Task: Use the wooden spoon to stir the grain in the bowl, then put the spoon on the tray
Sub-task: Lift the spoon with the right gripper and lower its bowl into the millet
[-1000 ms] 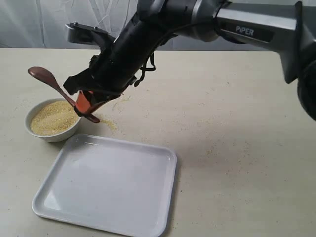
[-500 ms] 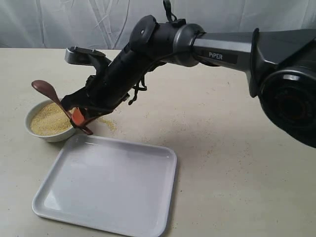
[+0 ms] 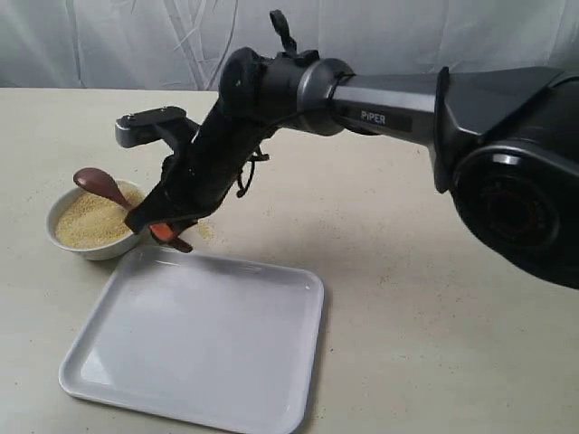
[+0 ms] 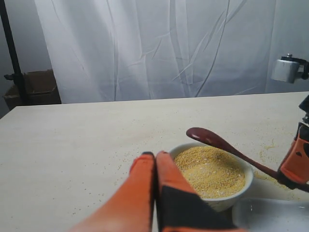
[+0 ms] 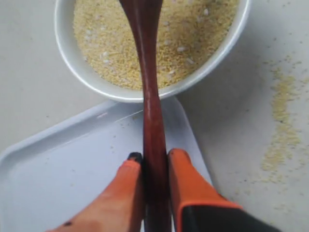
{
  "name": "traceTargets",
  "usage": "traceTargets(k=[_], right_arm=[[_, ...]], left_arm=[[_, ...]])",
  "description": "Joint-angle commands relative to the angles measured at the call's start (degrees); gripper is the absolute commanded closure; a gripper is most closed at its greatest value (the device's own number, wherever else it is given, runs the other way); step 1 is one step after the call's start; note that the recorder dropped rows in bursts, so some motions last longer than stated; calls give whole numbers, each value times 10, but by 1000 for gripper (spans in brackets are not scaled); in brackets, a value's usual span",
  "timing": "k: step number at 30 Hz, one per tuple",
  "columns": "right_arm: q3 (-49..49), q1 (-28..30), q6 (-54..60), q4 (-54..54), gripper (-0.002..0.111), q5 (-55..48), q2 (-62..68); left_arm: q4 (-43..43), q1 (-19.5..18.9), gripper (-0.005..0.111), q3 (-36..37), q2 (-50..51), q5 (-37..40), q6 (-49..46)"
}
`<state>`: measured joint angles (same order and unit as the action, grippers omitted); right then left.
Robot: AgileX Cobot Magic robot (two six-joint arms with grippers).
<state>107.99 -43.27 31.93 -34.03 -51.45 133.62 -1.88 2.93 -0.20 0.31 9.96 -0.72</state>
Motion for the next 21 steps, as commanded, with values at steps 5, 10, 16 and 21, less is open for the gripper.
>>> traceTargets(k=[5,10,16,21], right_arm=[[84,-33,-93,191,106,-42,4],[84,-61,-93,248,106,-10,14],[84,-68,-96,262,106,-6,21],[84,-68,-107,262,81,6,21]], left_arm=[[3,0,107,2,-3,-6,1],[3,0,107,2,-3,-6,1],[3,0,107,2,-3,-6,1],[3,0,107,2,-3,-6,1]])
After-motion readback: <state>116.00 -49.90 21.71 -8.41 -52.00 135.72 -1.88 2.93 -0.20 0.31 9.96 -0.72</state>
